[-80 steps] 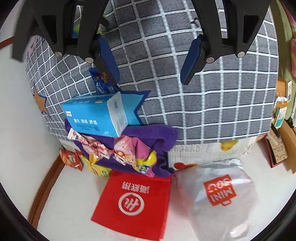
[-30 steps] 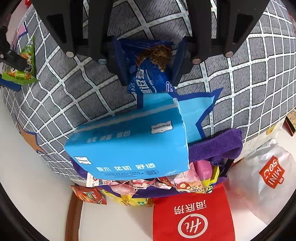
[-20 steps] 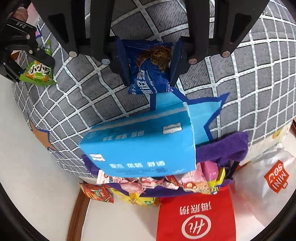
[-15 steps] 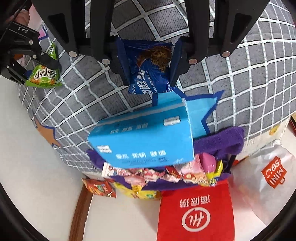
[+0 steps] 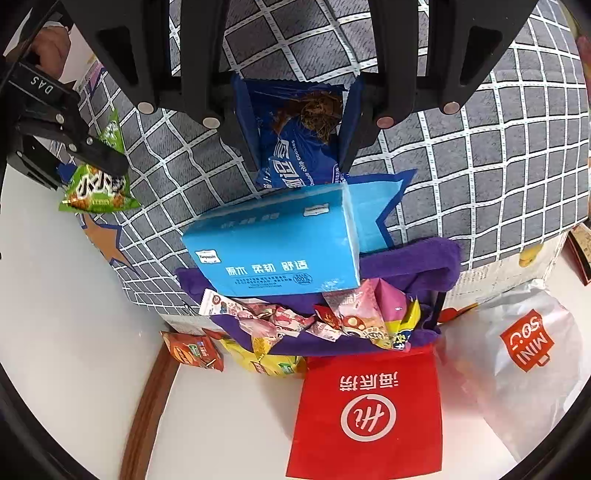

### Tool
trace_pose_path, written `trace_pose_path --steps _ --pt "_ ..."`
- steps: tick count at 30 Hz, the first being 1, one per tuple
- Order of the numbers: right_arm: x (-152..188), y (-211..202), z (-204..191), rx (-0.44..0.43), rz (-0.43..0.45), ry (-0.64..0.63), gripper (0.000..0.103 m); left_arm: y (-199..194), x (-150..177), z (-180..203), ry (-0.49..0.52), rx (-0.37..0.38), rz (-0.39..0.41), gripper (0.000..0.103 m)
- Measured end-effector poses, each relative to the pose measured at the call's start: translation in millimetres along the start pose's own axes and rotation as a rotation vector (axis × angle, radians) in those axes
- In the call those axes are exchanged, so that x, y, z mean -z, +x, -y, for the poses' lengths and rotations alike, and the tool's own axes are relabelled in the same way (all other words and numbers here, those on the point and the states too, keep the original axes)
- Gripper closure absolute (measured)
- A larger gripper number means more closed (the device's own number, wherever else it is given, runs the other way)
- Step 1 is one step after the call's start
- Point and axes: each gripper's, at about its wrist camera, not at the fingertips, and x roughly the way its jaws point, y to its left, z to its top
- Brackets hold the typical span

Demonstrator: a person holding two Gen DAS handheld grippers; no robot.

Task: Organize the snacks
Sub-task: 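Lift green bag with right tool while left tool lifts blue packet, then carry green bag and blue packet up over the purple towel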

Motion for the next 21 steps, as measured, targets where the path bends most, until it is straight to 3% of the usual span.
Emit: trace_pose_path --steps 10,21 --pt "-36 4 -11 -0.011 0.016 0.009 0.054 -14 -15 -14 -0.03 0.009 0.008 0.064" --pt "-93 9 -9 0.021 0.07 0.02 0.054 -33 -61 -34 -0.051 -0.037 0.07 0.064"
